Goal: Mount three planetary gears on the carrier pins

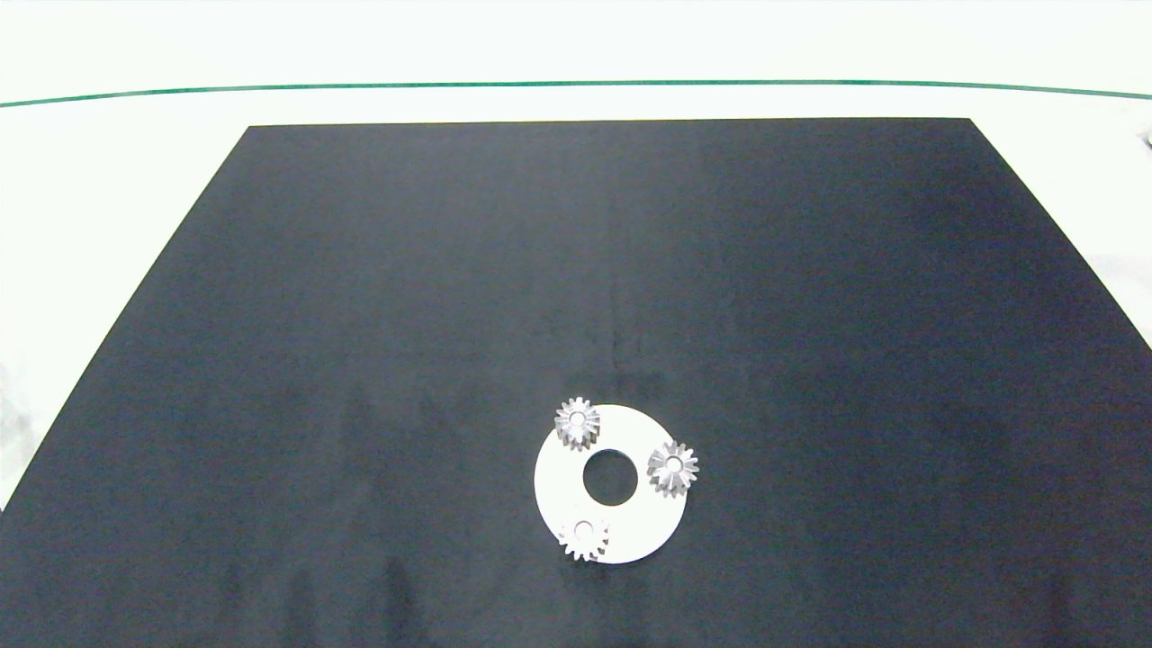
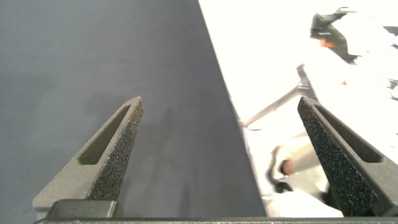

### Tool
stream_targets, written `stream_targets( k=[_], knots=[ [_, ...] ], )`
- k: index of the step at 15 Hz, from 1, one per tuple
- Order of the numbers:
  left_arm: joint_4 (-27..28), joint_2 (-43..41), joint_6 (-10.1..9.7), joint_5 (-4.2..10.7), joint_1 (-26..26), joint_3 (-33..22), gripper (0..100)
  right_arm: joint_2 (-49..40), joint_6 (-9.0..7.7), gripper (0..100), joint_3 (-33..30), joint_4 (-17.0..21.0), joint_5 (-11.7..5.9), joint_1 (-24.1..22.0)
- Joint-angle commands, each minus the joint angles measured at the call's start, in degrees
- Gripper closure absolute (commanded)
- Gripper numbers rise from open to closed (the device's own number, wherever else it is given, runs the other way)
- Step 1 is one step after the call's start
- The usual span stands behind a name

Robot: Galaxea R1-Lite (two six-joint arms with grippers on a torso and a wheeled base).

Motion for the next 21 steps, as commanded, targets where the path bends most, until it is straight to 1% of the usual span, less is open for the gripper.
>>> stream_targets(
  k=[1,2,3,4,5,6,8,9,10,11,12,13,14,15,16,17,18,19,20,21],
  knots=[
    [11.70,-18.78,0.17,0.23,0.31,-0.30,0,-13.15,-1.69,0,3.13,3.10,-1.45,-3.71],
    [12.67,-20.72,0.17,0.15,0.22,-0.30,0,-14.73,-1.78,0,3.31,4.68,-1.54,-4.06],
    [13.90,-22.21,-1.32,0.67,0.22,-0.39,0,-17.72,-1.78,0,3.39,6.88,-1.45,-4.23],
    [13.64,-22.12,-4.49,0.76,0.22,-1.09,0,-19.57,-1.69,0,3.48,6.97,-1.45,-4.23],
    [13.46,-22.12,-6.59,0.76,0.22,-2.06,0,-20.89,-1.69,0,3.48,7.06,-1.45,-4.23],
    [13.37,-22.21,-7.39,0.76,0.22,-2.41,0,-22.29,-1.69,0,3.57,7.06,-1.45,-4.23],
    [13.46,-22.21,-7.74,0.76,0.22,-2.15,0,-23.87,-1.51,0,3.75,7.06,-1.45,-5.38],
    [13.55,-22.12,-7.65,0.76,0.22,-1.71,0,-24.93,-1.51,0,3.75,7.06,-1.80,-5.73],
    [13.64,-22.12,-7.47,0.85,0.49,-1.36,0,-25.72,-1.51,0,3.92,7.15,-3.30,-6.17],
    [13.64,-22.12,-7.47,1.11,1.89,-1.36,0,-26.34,-1.51,0,5.06,7.15,-4.44,-6.43],
    [13.64,-22.12,-7.39,2.17,4.79,-1.36,0,-26.60,-1.51,0,6.47,7.06,-4.61,-6.34],
    [13.64,-22.39,-7.39,2.34,8.31,-1.27,0,-26.60,-1.51,0,6.82,7.15,-4.61,-6.34],
    [13.81,-23.18,-7.12,2.26,10.42,-1.18,0,-26.60,-1.51,0,7.44,7.06,-4.53,-6.34],
    [14.34,-26.08,-5.54,2.26,12.44,1.02,0,-26.60,-1.42,0,8.58,7.06,-4.00,-6.34],
    [14.16,-27.31,-4.49,2.26,12.62,6.20,0,-26.60,-1.34,0,11.13,7.15,-1.63,-6.34],
    [13.28,-27.31,-7.91,1.55,12.62,9.89,0,-26.60,-0.55,0,13.94,7.06,2.42,-6.34],
    [12.49,-27.31,-11.96,-1.61,12.62,13.06,0,-26.60,1.48,0,16.67,6.79,6.28,-6.34],
    [11.35,-27.31,-14.42,-6.27,12.62,17.89,0,-26.60,4.03,0,19.57,6.27,8.83,-6.34],
    [8.19,-27.31,-15.65,-8.73,12.62,23.87,0,-26.60,6.93,0,22.91,5.30,11.21,-6.34],
    [2.65,-27.31,-15.82,-9.78,12.62,31.08,0,-26.60,9.47,0,26.86,3.10,14.19,-6.34]
  ],
)
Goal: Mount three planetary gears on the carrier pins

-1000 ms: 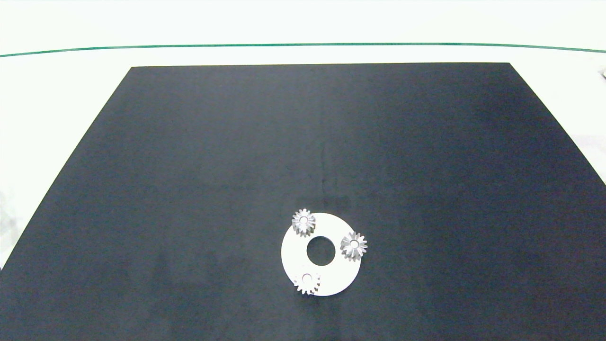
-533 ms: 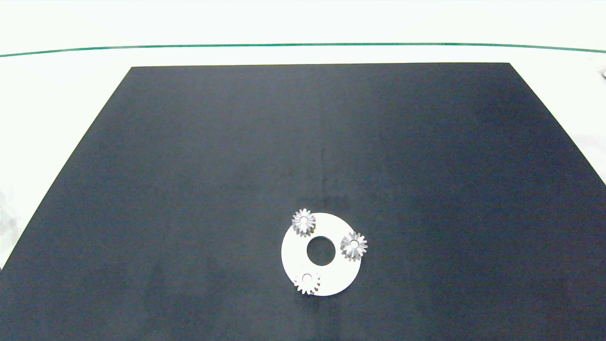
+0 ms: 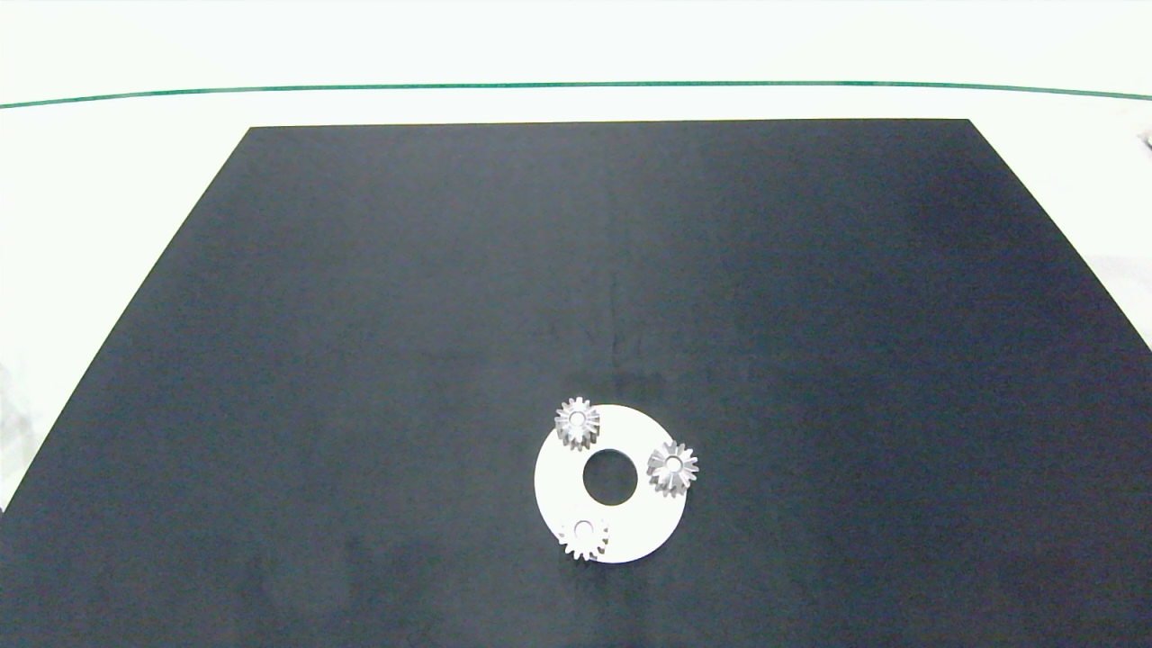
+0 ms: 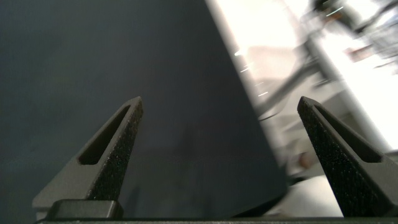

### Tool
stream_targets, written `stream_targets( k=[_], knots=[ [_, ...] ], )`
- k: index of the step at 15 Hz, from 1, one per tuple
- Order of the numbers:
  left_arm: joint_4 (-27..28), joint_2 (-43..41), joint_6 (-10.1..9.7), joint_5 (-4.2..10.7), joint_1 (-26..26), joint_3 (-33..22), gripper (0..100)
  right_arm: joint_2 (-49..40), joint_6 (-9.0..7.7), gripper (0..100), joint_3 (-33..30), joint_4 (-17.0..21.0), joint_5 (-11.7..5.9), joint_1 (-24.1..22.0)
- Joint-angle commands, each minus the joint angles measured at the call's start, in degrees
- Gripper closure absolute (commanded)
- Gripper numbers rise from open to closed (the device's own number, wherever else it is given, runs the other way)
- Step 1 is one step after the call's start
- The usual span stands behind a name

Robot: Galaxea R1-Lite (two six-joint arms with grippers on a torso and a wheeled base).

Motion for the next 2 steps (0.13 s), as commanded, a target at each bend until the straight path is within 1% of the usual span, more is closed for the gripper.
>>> stream_targets(
  k=[1,2],
  knots=[
    [-17.93,-0.49,-2.46,-7.18,0.22,25.29,0,0.11,6.13,0,12.99,-7.89,7.90,0.01],
    [-21.01,-0.49,-2.99,-11.31,0.13,25.55,0,0.11,7.36,0,13.60,-10.35,11.24,0.01]
  ],
)
